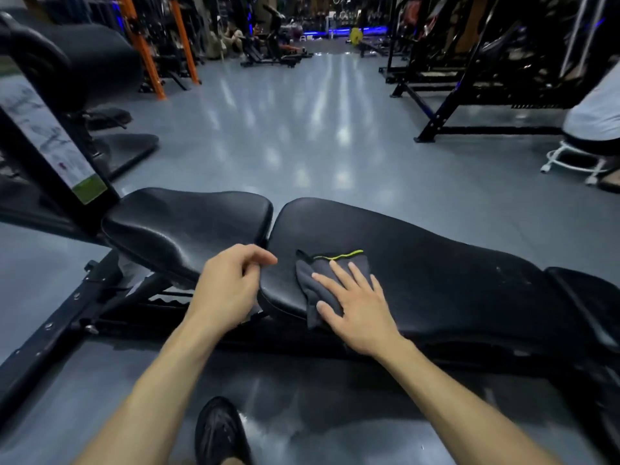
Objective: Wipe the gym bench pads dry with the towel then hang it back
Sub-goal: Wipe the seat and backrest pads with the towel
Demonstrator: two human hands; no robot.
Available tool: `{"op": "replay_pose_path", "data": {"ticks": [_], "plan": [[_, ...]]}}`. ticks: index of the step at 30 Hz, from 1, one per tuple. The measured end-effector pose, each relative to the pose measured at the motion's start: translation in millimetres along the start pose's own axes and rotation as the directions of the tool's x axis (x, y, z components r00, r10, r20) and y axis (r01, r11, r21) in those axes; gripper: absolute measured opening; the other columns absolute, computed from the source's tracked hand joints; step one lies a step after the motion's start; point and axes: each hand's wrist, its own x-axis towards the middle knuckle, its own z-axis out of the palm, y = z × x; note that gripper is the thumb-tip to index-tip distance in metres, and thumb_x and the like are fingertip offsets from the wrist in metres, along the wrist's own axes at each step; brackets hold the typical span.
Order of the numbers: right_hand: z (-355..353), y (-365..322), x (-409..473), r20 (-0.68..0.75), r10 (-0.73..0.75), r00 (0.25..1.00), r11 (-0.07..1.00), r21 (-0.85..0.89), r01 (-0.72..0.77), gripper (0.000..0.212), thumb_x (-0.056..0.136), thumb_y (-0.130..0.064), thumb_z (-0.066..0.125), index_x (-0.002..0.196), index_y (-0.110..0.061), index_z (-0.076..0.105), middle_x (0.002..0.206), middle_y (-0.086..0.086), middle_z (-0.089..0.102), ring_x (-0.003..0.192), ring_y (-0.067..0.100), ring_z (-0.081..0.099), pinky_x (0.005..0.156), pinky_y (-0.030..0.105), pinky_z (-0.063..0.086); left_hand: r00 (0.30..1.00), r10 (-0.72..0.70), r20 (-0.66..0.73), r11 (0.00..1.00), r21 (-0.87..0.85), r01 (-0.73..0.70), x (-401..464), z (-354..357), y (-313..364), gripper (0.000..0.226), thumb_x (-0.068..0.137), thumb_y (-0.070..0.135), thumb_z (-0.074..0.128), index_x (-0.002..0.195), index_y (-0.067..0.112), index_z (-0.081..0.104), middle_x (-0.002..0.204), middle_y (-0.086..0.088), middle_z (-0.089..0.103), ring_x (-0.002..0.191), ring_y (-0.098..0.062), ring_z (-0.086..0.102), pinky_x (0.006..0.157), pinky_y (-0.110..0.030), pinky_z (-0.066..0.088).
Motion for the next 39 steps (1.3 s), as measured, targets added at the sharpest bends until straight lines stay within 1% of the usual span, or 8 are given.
{"op": "replay_pose_path", "data": {"ticks": [7,13,21,24,28,31,34,39], "plan": [[-8,22,-43,0.041,0.083,0.996,0.996,-0.024,-0.082,0.062,0.099,-0.06,0.028,0.158,-0.049,0.011,0.17,-0.011,-0.002,0.157,0.024,-0.006,0.124,0.056,0.0,0.931,0.271,0.245,0.962,-0.09,-0.256,-18,39,67,0.036,0.096,0.002,0.054,0.096,0.031,0.075,0.099,0.021,0.071,0.101,0.005,0.063,0.09,-0.014,0.046],[-24,33,-38,0.174,0.018,0.985,0.998,-0.054,-0.009,0.062,0.103,-0.057,0.032,0.158,-0.046,0.007,0.171,-0.008,-0.008,0.157,0.026,-0.01,0.124,0.058,0.001,0.775,0.429,0.464,0.84,0.11,-0.531,3,70,65,0.035,0.091,0.005,0.051,0.098,0.033,0.072,0.102,0.017,0.067,0.099,-0.012,0.062,0.088,-0.033,0.049],[-49,101,-20,0.352,-0.03,0.935,0.996,-0.067,0.057,0.06,0.105,-0.056,0.031,0.157,-0.051,0.003,0.169,-0.01,-0.013,0.156,0.023,-0.014,0.124,0.054,-0.001,0.792,0.408,0.454,0.85,0.129,-0.511,47,115,38,0.034,0.091,0.006,0.053,0.104,0.031,0.071,0.108,0.015,0.067,0.102,-0.017,0.062,0.09,-0.037,0.049],[-44,134,-28,0.265,0.012,0.964,0.998,-0.065,0.006,0.059,0.106,-0.056,0.029,0.158,-0.051,0.001,0.169,-0.012,-0.013,0.155,0.02,-0.016,0.123,0.049,-0.005,0.797,0.402,0.452,0.842,0.159,-0.515,54,144,30,0.034,0.09,0.004,0.056,0.108,0.028,0.072,0.114,0.012,0.068,0.103,-0.022,0.061,0.091,-0.042,0.049],[-17,187,-57,-0.04,0.201,0.979,0.974,0.111,-0.196,0.056,0.102,-0.057,0.031,0.155,-0.056,0.013,0.168,-0.021,0.002,0.156,0.008,-0.007,0.127,0.045,0.001,0.777,0.449,0.441,0.762,0.265,-0.591,71,176,14,0.031,0.092,0.013,0.055,0.116,0.024,0.071,0.124,0.008,0.068,0.112,-0.026,0.062,0.096,-0.043,0.05],[-2,224,-70,-0.263,0.5,0.825,0.865,0.204,-0.459,0.058,0.096,-0.061,0.029,0.153,-0.053,0.027,0.166,-0.017,0.02,0.156,0.011,0.011,0.125,0.051,0.015,0.771,0.446,0.454,0.736,0.304,-0.605,80,188,3,0.042,0.094,0.031,0.039,0.122,0.023,0.069,0.13,0.006,0.066,0.12,-0.024,0.059,0.103,-0.045,0.048],[8,210,-60,-0.335,0.618,0.711,0.781,0.156,-0.605,0.06,0.092,-0.061,0.028,0.151,-0.05,0.036,0.164,-0.015,0.028,0.155,0.014,0.018,0.126,0.047,0.011,0.775,0.445,0.448,0.716,0.341,-0.609,79,192,2,0.044,0.093,0.03,0.037,0.123,0.021,0.069,0.13,0.004,0.065,0.121,-0.025,0.058,0.102,-0.047,0.048],[22,147,-67,-0.337,0.244,0.909,0.969,0.12,-0.216,0.053,0.096,-0.052,0.043,0.149,-0.049,0.04,0.163,-0.019,0.028,0.154,0.01,0.017,0.125,0.041,0.007,0.789,0.425,0.445,0.718,0.365,-0.593,77,192,5,0.043,0.092,0.027,0.04,0.123,0.018,0.069,0.13,0.001,0.066,0.12,-0.026,0.058,0.101,-0.048,0.049]]}}
